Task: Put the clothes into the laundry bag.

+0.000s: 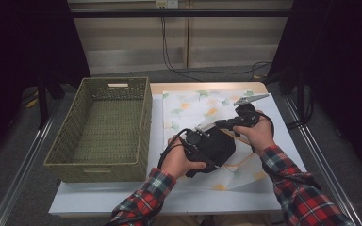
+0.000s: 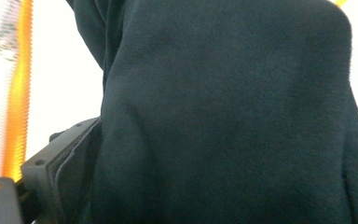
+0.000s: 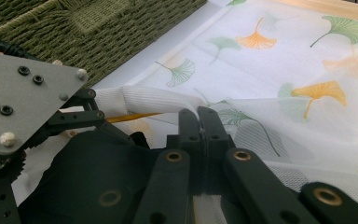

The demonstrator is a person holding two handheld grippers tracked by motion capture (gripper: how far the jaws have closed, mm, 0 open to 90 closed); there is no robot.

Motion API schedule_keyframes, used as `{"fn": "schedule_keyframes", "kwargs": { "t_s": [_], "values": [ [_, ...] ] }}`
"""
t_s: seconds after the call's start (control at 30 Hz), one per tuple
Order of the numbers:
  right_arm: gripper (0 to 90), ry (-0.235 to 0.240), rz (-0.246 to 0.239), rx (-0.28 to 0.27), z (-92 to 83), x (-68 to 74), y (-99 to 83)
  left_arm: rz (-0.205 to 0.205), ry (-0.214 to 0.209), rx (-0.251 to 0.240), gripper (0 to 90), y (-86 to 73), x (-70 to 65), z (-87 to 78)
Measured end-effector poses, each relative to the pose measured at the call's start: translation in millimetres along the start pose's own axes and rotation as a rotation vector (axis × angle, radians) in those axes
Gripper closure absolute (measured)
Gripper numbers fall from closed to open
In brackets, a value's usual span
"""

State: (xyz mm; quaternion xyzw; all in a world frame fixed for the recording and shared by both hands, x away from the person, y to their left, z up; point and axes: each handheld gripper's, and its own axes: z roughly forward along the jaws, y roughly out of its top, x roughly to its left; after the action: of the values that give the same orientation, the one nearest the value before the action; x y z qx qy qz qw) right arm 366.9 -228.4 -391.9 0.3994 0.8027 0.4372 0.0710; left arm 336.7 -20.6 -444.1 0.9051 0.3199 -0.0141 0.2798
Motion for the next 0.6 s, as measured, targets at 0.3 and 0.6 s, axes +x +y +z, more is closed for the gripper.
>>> {"fn": "schedule_keyframes", "kwargs": {
  "t_s": [0.3,0.6],
  "values": [
    [90.0,-0.003,0.002,-0.006,-0.7,-0.3,-0.3,0.026,0.03,0.022,7.7,-0.5,-0.2,7.9],
    [90.0,-0.009,-0.001,0.005,0.9,-1.3,-2.6,0.051,0.051,0.059,22.8,-2.7,-4.3,10.7]
  ]
}}
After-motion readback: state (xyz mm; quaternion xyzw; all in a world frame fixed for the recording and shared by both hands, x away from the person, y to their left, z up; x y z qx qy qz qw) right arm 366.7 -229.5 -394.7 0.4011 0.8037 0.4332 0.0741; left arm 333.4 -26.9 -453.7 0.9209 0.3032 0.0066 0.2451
